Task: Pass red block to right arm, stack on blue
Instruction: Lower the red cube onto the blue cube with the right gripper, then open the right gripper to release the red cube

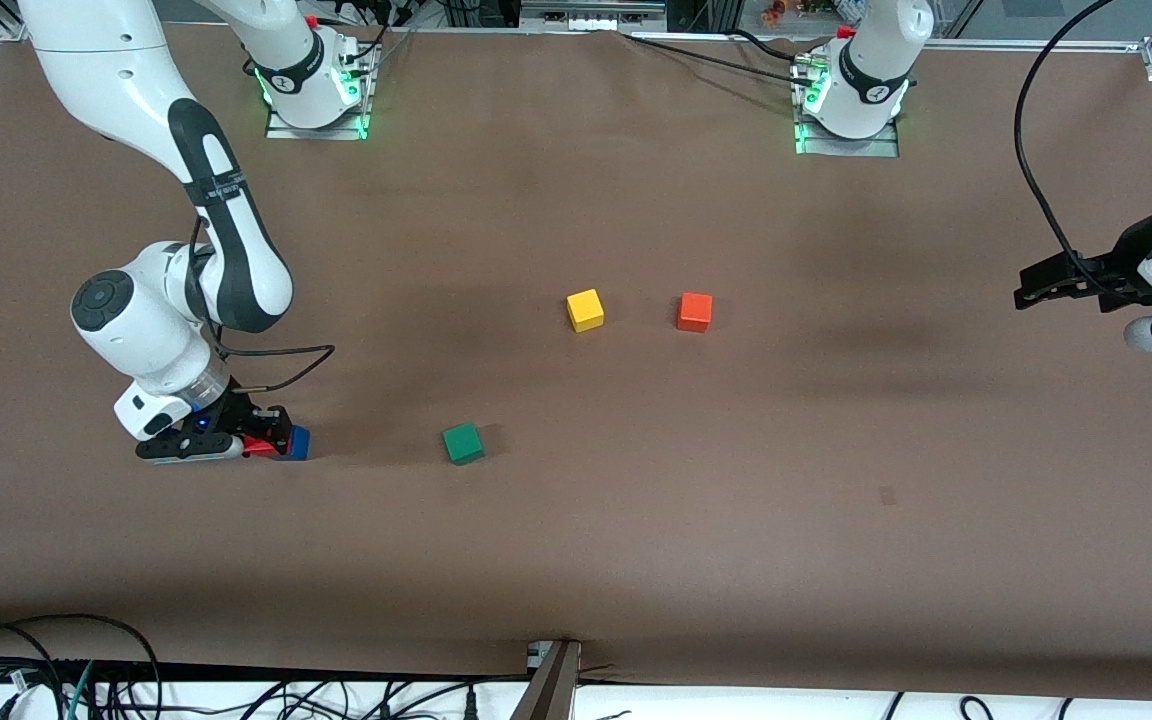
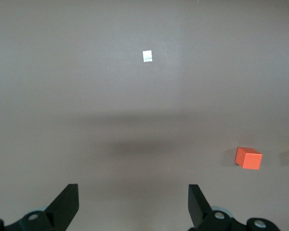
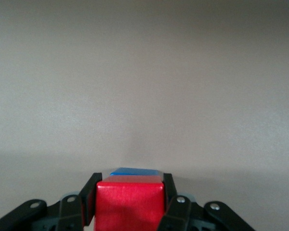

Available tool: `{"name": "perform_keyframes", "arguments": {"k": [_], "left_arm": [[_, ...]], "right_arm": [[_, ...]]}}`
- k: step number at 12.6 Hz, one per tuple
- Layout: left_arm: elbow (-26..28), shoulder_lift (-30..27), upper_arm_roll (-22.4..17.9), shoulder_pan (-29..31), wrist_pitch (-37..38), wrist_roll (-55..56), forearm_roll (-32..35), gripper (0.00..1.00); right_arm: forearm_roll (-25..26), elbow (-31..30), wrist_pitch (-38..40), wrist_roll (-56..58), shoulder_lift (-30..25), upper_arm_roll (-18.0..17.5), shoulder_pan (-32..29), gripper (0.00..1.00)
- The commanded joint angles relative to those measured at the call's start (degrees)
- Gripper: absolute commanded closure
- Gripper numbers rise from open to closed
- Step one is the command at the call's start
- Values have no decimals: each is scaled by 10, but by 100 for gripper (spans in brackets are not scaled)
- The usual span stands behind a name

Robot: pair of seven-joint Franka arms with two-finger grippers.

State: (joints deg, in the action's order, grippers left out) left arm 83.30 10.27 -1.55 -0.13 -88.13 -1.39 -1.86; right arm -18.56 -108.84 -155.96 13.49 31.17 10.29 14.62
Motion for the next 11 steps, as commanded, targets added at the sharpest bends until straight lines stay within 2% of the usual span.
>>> {"name": "perform_keyframes", "arguments": {"k": [1,3,4,6,11], "left_arm": [[-10,4,2,1,1,3,13,0],[-10,4,2,1,1,3,13,0],[-10,4,2,1,1,3,13,0],[-10,4,2,0,1,3,12,0],[-10,4,2,0,1,4,13,0]], "right_arm": [[2,-13,-4,-8,-8,0,2,93],[2,-12,-4,-7,-7,0,2,79],[2,-12,-4,-7,-7,0,1,60],[2,-8,-4,-7,-8,0,1,0],[2,-4,-2,-7,-10,0,1,0]]}}
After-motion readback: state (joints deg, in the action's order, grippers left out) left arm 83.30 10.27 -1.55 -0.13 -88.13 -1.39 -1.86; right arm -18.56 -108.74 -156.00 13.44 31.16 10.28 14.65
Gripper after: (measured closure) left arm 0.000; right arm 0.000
